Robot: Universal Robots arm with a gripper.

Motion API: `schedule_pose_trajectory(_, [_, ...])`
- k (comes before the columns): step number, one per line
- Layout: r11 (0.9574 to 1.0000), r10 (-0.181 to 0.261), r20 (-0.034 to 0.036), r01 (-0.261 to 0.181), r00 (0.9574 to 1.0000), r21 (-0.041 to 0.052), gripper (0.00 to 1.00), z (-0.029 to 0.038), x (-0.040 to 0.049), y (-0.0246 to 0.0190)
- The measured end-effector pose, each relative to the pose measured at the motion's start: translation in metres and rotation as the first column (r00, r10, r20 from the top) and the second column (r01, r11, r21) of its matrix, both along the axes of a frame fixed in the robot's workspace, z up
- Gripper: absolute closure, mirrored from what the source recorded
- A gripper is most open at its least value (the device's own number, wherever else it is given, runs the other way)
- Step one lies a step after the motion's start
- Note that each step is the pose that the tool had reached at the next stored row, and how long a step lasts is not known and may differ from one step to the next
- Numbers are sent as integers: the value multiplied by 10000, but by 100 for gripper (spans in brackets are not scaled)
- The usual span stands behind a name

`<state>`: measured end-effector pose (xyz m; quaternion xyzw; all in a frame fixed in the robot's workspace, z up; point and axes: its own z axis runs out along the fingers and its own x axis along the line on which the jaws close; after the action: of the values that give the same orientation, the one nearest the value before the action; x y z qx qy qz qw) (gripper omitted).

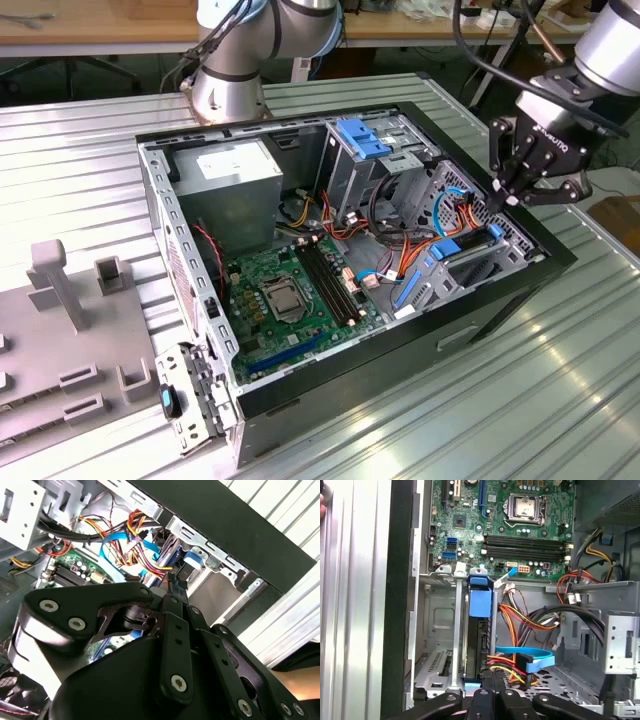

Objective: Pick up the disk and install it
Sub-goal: 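Insert the second disk wire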

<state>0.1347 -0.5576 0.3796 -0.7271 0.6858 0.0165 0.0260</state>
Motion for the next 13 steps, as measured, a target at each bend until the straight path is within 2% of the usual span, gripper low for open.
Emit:
schedule_pose_trajectory(2, [10000,6,0,-6,10000,-2,89,4,0,49])
schedule_pose_trajectory(6, [10000,46,0,-46,10000,-3,89,5,0,202])
schedule_pose_trajectory(7, [10000,53,0,-53,10000,-3,89,19,0,252])
schedule_pose_trajectory(10, [10000,54,0,-54,10000,-14,89,102,0,306])
schedule_pose_trajectory(13, [10000,77,0,-77,10000,-18,89,102,-22,308])
